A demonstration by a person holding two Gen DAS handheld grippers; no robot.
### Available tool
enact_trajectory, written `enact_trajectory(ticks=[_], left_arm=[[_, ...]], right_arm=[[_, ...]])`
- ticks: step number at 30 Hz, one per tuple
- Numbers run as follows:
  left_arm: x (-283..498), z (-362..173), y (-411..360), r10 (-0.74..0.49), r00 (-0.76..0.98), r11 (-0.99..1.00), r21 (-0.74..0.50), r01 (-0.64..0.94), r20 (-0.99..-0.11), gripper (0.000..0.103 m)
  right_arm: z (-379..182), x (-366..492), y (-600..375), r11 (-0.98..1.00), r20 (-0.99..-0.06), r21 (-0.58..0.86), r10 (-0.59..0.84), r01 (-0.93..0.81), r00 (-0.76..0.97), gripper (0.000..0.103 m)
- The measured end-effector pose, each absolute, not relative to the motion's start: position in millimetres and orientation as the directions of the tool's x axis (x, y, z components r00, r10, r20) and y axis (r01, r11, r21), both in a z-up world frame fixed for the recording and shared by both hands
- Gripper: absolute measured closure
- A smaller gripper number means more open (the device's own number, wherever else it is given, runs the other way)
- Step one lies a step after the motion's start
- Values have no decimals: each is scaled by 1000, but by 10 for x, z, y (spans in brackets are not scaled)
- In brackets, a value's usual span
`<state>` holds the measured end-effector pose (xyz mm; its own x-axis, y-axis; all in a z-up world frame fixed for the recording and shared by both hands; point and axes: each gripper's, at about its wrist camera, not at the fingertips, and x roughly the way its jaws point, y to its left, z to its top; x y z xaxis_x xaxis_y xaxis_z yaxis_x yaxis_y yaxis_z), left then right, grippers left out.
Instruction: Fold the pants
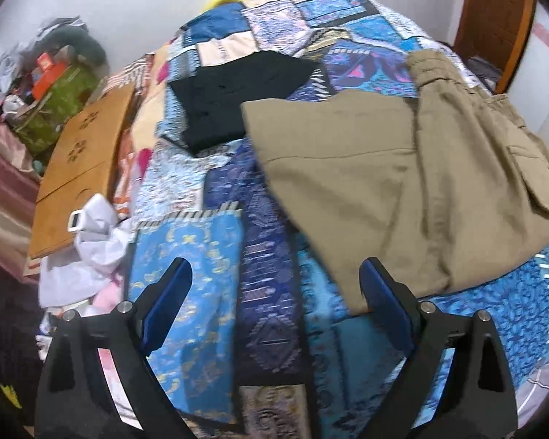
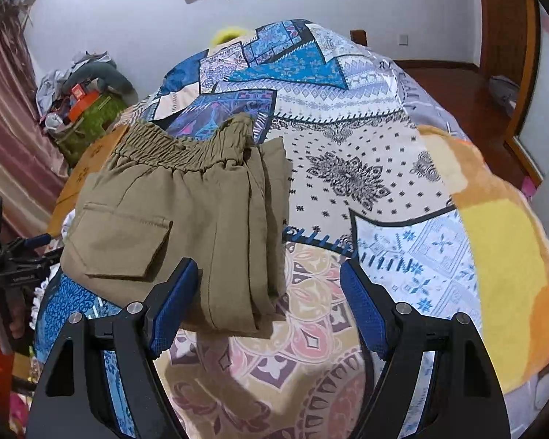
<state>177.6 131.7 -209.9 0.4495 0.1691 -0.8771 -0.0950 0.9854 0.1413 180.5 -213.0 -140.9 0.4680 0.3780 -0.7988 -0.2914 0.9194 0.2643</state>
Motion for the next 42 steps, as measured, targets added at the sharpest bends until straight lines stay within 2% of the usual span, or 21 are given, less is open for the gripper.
enact_trajectory(ticks=[7, 11, 16, 18, 22, 23, 24, 26, 29, 34, 37, 42], left_arm=[[1939, -1646, 1246, 144, 548, 990, 121, -78, -824, 10], [2218, -1364, 978, 40, 615, 998, 58, 9, -787, 10], [2590, -1359, 633, -68, 613, 995, -5, 104, -787, 12], [2766, -1457, 495, -85, 586, 991, -8, 133, -806, 24], [2978, -1725, 368, -95, 523, 989, -19, 148, -847, 39], [3002, -1783, 369, -98, 514, 989, -26, 146, -852, 47], [3009, -1854, 378, -96, 506, 990, -30, 138, -857, 54], [3015, -1951, 417, -110, 494, 990, -50, 133, -863, 60], [3003, -2065, 464, -113, 490, 991, -62, 119, -864, 58], [3036, -2074, 542, -140, 463, 988, -94, 121, -875, 52], [2985, -1916, 659, -162, 458, 987, -135, 93, -874, 52], [2679, -1565, 931, -105, 543, 994, -100, 38, -833, 47]], right_arm=[[-1155, 1942, -2101, 901, -766, 248, 408, -356, 497, 28], [-1073, 2160, -2046, 888, -751, 249, 429, -385, 503, 33], [-1116, 2467, -1884, 861, -760, 263, 462, -435, 457, 43], [-1180, 2570, -1806, 849, -774, 266, 470, -456, 424, 52], [-1399, 2754, -1621, 827, -818, 260, 463, -499, 341, 71], [-1454, 2773, -1589, 824, -827, 259, 459, -504, 325, 76], [-1506, 2778, -1551, 823, -833, 243, 449, -514, 325, 77], [-1524, 2756, -1527, 818, -830, 215, 441, -533, 343, 79], [-1559, 2748, -1544, 820, -831, 213, 439, -532, 343, 82], [-1563, 2801, -1569, 816, -846, 238, 441, -527, 301, 82], [-1451, 2795, -1607, 828, -849, 237, 431, -508, 307, 82], [-1176, 2565, -1701, 842, -817, 186, 419, -507, 397, 80]])
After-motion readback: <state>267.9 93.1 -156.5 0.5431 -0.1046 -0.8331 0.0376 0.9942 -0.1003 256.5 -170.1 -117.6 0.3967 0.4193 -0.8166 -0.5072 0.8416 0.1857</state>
